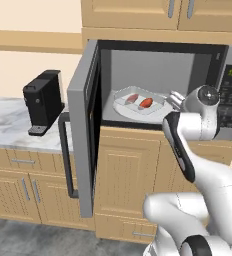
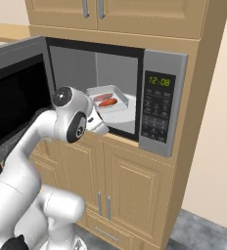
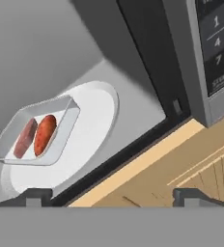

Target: Place the tupperware containing the steak and sweet potato meal in the microwave. Close the microwave door and press the start button to reheat the meal.

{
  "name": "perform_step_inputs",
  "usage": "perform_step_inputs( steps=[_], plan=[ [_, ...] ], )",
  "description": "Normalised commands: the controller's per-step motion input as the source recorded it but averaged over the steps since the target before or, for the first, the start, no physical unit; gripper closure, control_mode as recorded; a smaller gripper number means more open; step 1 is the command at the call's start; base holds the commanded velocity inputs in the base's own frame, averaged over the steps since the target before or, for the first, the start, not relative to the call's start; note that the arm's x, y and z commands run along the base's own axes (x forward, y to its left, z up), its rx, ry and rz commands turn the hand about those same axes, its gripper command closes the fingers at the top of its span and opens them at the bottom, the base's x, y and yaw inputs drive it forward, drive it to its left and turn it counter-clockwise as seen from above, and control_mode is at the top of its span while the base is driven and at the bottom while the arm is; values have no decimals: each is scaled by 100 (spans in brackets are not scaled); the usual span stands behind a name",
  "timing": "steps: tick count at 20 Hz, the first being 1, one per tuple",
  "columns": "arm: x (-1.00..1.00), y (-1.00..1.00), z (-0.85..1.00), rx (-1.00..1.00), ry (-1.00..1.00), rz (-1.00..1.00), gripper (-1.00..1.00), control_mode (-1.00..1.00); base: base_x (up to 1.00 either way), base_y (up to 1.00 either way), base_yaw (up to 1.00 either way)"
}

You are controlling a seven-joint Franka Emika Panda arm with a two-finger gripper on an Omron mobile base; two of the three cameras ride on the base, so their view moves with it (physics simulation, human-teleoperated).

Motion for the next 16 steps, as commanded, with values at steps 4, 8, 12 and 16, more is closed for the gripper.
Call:
perform_step_inputs(
  steps=[4,8,12,16],
  plan=[
    [-76,22,46,-58,2,47,-100,-100,0,0,0],
    [-89,28,58,-61,14,44,-100,-100,0,0,0],
    [-78,38,67,-60,30,30,-100,-100,0,0,0],
    [-71,31,64,-56,33,20,-100,-100,0,0,0]
  ],
)
